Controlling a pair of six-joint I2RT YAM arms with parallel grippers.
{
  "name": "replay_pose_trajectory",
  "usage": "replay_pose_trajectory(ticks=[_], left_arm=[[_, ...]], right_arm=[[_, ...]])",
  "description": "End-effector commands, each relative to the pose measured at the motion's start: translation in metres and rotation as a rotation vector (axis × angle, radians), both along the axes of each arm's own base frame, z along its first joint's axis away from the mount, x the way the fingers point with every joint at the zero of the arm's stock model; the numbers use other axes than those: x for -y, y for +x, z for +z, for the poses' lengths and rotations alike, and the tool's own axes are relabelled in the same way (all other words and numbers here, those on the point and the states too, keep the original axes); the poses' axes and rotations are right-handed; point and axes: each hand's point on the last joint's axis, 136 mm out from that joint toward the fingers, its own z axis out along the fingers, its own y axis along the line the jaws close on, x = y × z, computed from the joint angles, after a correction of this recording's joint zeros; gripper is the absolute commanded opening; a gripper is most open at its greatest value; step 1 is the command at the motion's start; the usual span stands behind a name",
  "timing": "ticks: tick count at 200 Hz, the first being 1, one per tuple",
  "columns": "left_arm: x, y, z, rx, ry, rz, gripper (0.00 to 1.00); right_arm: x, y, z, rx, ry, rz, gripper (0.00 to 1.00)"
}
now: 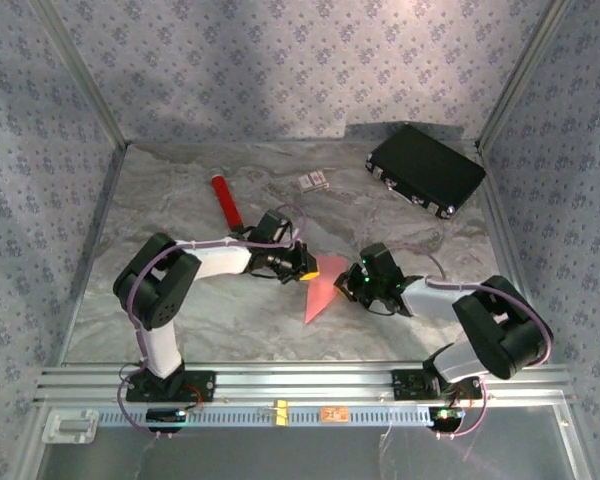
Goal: Fold a paper plane with a square sheet of paper (pick it up from the middle)
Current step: Fold the wing for the fifth time at the center of the table.
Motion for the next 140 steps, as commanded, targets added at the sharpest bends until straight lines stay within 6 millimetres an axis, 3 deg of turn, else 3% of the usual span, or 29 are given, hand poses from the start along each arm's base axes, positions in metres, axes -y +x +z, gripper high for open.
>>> replay_pose_trajectory(ticks=[1,86,140], left_arm=[[-0.001,-0.001,-0.018,-0.028,0.037,0.022,0.07],[-0.008,-0.018,-0.057,-0.082,0.098,0.0,0.0],[-0.008,-0.021,-0.062,-0.076,0.095,-0.029,0.0]], right_arm=[[0.0,0.005,0.007,0.02,0.029,-0.05,0.09],[-0.011,0.001,0.02,0.072,0.042,0.091,0.18],[-0.016,0.008,0.025,0.104,0.036,0.199,0.25]])
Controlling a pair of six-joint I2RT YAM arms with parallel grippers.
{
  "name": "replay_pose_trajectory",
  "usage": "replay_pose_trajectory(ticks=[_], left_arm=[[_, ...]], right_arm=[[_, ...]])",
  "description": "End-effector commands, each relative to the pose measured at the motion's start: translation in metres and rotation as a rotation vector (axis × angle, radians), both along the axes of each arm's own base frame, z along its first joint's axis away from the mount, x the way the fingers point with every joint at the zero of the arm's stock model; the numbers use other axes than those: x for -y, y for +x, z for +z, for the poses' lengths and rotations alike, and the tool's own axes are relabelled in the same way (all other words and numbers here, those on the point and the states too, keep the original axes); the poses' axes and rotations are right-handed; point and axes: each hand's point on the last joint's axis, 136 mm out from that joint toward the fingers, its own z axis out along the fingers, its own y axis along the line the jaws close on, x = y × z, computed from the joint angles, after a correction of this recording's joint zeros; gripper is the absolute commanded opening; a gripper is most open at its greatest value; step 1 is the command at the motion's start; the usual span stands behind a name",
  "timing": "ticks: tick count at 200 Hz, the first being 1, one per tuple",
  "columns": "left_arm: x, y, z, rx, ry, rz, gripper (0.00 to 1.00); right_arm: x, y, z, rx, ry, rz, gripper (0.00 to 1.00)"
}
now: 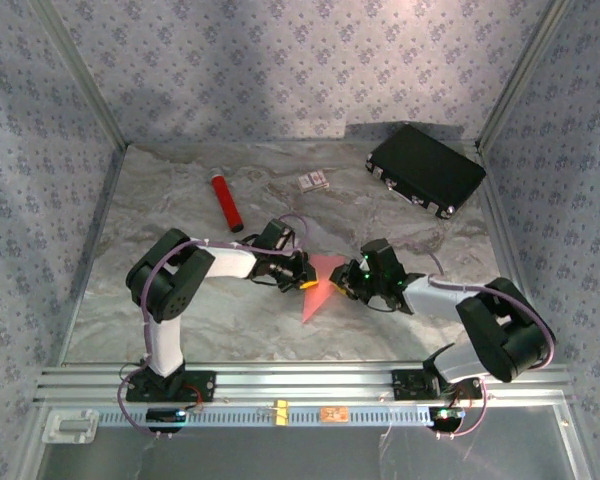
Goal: Fold a paper plane with a square sheet of paper (pick it up from the middle)
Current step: Fold the wing for the fifth time at the center of the table.
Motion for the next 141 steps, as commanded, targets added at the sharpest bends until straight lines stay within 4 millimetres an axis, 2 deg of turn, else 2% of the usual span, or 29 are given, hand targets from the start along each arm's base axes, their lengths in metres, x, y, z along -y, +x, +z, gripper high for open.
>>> replay_pose_trajectory(ticks=[1,78,123,141], left_arm=[[-0.007,-0.011,-0.024,-0.032,0.051,-0.026,0.0],[-0.008,-0.01,-0.025,-0.032,0.047,-0.03,0.0],[-0.005,-0.004,-0.016,-0.004,0.018,-0.029,0.01],[-0.002,-0.001,-0.004,0.03,-0.007,-0.036,0.06]], right_arm=[[-0.004,0.005,0.006,0.029,-0.003,0.075,0.25],[0.001,0.016,-0.008,-0.006,-0.016,0.122,0.27],[0.006,0.016,-0.019,-0.039,-0.039,0.135,0.15],[0.007,0.015,-0.023,-0.053,-0.043,0.126,0.09]])
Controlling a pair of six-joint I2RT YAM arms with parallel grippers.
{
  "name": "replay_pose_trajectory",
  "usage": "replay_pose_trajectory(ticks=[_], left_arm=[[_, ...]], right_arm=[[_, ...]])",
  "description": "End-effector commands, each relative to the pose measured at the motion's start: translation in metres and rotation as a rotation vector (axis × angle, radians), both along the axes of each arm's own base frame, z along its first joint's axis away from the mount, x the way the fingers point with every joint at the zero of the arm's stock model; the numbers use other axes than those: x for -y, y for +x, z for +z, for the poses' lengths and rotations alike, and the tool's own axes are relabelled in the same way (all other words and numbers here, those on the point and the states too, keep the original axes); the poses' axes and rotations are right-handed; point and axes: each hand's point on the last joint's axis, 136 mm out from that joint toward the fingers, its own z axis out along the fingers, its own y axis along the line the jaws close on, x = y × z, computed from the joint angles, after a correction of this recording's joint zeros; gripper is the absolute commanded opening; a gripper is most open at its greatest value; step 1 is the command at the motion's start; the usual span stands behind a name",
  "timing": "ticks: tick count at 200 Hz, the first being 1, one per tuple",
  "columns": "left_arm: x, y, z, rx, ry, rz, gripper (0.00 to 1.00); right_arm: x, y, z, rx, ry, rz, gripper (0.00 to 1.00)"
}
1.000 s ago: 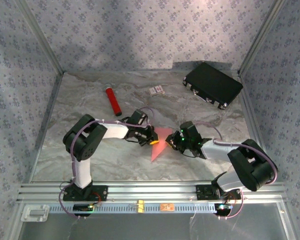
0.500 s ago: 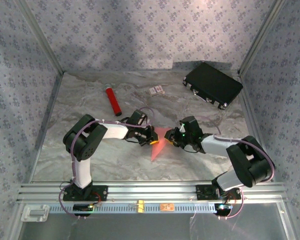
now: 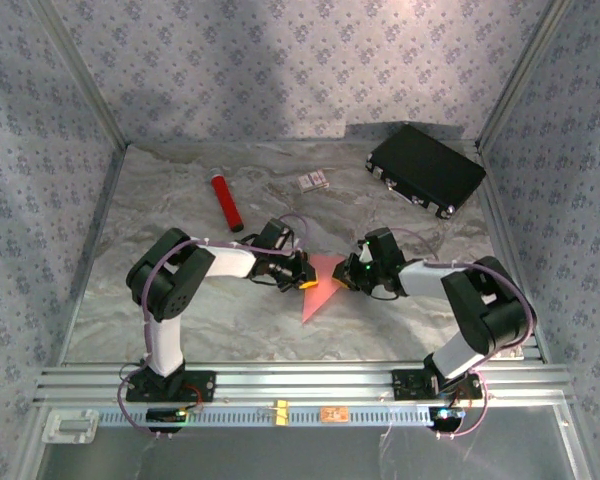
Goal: Fold a paper plane with a square sheet of paper (pick it up from the middle)
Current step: Fold the wing for the fifth time at the center of the table.
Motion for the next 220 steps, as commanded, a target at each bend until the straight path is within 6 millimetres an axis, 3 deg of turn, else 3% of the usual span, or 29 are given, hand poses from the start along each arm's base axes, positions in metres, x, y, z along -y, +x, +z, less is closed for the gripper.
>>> replay_pose_trajectory(ticks=[1,13,31,47,69,98,134,165,220], left_arm=[[-0.001,-0.001,-0.004,0.028,0.007,-0.017,0.06],[0.0,0.003,0.009,0.069,-0.008,-0.015,0.12],[-0.005,0.009,0.028,0.145,-0.002,0.001,0.31],[-0.011,0.011,0.042,0.216,0.01,0.004,0.4],[-0.019,0.002,0.05,0.307,0.045,-0.031,0.41],[-0.024,-0.028,0.054,0.44,0.144,-0.15,0.42],[-0.036,-0.055,0.04,0.572,0.319,-0.29,0.46],[-0.039,-0.062,0.032,0.646,0.415,-0.346,0.49],[-0.027,-0.063,0.032,0.747,0.491,-0.419,0.49]], right_arm=[[0.001,-0.002,-0.003,-0.026,-0.008,0.016,0.09],[0.001,-0.001,-0.003,-0.026,-0.001,-0.004,0.07],[0.003,0.001,-0.002,-0.027,-0.006,-0.054,0.05],[0.004,0.003,0.001,-0.032,0.001,-0.115,0.04],[0.002,0.006,0.002,-0.045,0.023,-0.188,0.04],[-0.004,0.007,0.007,-0.043,0.051,-0.242,0.04],[-0.007,0.007,0.019,-0.013,0.044,-0.251,0.05],[-0.013,0.005,0.028,0.001,0.056,-0.228,0.07],[-0.014,0.004,0.027,0.0,0.049,-0.222,0.07]])
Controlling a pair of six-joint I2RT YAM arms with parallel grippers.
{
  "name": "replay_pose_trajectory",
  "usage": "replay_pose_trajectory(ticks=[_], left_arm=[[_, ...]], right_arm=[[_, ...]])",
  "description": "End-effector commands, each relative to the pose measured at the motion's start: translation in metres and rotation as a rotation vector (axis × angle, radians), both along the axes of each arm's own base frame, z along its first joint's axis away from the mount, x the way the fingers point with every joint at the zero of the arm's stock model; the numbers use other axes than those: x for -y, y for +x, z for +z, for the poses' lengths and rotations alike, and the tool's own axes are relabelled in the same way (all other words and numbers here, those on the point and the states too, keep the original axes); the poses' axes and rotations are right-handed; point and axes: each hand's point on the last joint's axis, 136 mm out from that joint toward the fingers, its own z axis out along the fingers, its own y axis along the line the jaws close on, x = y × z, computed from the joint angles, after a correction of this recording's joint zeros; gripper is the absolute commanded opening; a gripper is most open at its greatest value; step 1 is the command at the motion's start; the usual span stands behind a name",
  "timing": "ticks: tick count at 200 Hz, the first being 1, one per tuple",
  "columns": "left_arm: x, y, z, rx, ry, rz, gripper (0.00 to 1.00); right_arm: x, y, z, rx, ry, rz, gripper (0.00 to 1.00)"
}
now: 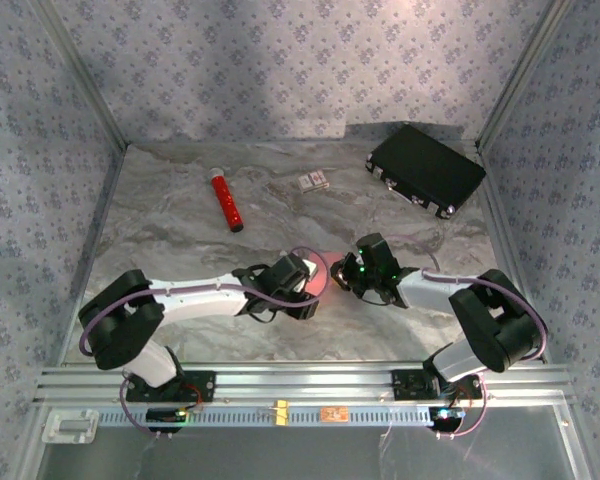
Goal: Fold a paper plane with a square sheet of paper (pick it up from the middle)
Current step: Fold the wing for the fifth time at the center of the table.
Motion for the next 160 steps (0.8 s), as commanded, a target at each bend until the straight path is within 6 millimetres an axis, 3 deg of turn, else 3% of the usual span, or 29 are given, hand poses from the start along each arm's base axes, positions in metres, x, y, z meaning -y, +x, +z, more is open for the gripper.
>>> replay_pose_trajectory(ticks=[1,42,160], left_arm=[[0.005,0.006,0.003,0.081,0.068,-0.038,0.5],[0.013,0.001,-0.001,0.119,0.123,-0.081,0.46],[0.007,0.007,-0.01,0.172,0.216,-0.06,0.29]], right_arm=[[0.0,0.004,0.007,0.006,-0.002,-0.021,0.07],[0.0,0.004,0.006,0.004,-0.002,-0.021,0.07],[0.0,0.005,0.008,0.004,0.003,-0.029,0.07]])
